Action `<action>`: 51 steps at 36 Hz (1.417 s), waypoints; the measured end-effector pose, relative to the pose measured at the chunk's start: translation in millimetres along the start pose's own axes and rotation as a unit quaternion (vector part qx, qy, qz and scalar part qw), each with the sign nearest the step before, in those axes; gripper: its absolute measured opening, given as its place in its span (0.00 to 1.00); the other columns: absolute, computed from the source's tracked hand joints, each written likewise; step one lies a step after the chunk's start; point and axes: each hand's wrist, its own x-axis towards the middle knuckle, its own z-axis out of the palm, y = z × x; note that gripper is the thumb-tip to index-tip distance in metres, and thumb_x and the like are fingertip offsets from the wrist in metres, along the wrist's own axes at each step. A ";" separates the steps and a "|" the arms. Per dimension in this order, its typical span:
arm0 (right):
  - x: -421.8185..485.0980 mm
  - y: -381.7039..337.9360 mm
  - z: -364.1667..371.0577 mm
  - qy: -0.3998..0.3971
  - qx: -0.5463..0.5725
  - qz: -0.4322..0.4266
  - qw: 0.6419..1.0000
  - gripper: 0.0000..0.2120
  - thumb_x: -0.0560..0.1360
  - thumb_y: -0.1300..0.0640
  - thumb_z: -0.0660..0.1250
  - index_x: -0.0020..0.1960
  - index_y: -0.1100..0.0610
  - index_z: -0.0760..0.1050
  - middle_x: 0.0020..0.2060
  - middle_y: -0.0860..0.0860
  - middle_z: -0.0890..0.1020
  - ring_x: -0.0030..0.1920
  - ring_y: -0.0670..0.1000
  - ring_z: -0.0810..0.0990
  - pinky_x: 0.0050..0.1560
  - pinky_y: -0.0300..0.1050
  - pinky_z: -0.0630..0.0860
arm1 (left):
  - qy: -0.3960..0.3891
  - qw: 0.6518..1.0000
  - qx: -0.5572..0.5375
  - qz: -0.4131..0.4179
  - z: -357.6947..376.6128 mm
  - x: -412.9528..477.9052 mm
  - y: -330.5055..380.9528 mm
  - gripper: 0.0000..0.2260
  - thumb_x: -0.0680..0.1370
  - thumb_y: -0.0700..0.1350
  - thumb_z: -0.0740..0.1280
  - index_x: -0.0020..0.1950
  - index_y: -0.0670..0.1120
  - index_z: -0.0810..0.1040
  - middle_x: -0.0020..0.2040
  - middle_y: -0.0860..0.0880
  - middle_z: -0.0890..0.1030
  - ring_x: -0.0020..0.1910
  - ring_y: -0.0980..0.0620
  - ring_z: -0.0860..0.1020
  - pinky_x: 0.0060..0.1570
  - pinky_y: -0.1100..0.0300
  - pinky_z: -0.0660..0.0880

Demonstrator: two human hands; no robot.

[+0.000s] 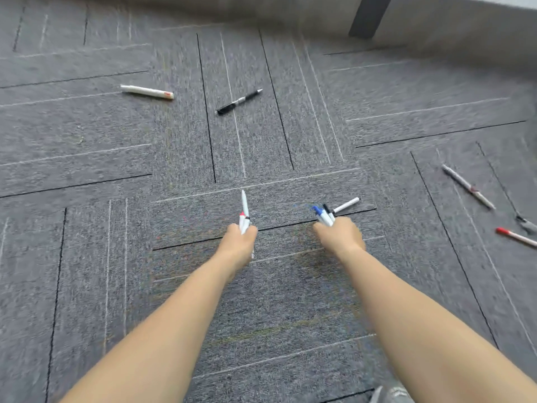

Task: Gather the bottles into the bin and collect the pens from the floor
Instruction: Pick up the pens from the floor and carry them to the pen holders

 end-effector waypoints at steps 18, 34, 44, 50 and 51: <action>89.5 109.1 -146.9 0.027 0.034 -0.028 0.999 0.08 0.77 0.55 0.59 0.53 0.59 0.69 0.44 0.61 0.81 0.42 0.61 0.81 0.45 0.57 0.78 | -0.008 0.938 0.331 0.104 160.3 19.2 105.8 0.16 0.80 0.52 0.61 0.63 0.47 0.62 0.50 0.48 0.76 0.44 0.45 0.74 0.40 0.54 0.68; 88.0 182.3 -248.3 0.014 -0.017 0.015 1.000 0.09 0.79 0.52 0.61 0.51 0.57 0.66 0.46 0.57 0.78 0.43 0.57 0.76 0.39 0.46 0.69 | 0.007 0.901 0.418 0.115 204.3 1.6 159.9 0.08 0.80 0.49 0.60 0.54 0.45 0.68 0.40 0.48 0.75 0.34 0.50 0.73 0.36 0.56 0.73; 6.5 211.6 -334.4 0.052 -0.034 0.035 0.997 0.12 0.78 0.47 0.62 0.48 0.55 0.66 0.39 0.52 0.75 0.36 0.53 0.74 0.32 0.45 0.65 | -0.071 0.903 0.375 0.195 234.3 -104.3 250.6 0.06 0.81 0.45 0.59 0.53 0.43 0.68 0.39 0.48 0.72 0.30 0.53 0.67 0.28 0.61 0.66; -35.7 210.2 -364.3 0.071 -0.046 0.026 0.996 0.13 0.78 0.47 0.63 0.41 0.52 0.64 0.36 0.49 0.72 0.33 0.48 0.71 0.31 0.44 0.64 | -0.119 0.894 0.368 0.228 227.1 -148.0 273.3 0.07 0.81 0.48 0.58 0.55 0.45 0.68 0.38 0.49 0.71 0.31 0.53 0.68 0.33 0.58 0.67; -41.4 209.0 -369.9 0.071 -0.049 0.023 0.996 0.13 0.78 0.47 0.63 0.40 0.52 0.63 0.36 0.49 0.72 0.34 0.49 0.72 0.32 0.44 0.64 | -0.123 0.894 0.366 0.229 226.3 -153.8 276.4 0.07 0.82 0.48 0.57 0.55 0.45 0.68 0.39 0.49 0.72 0.32 0.53 0.68 0.34 0.58 0.67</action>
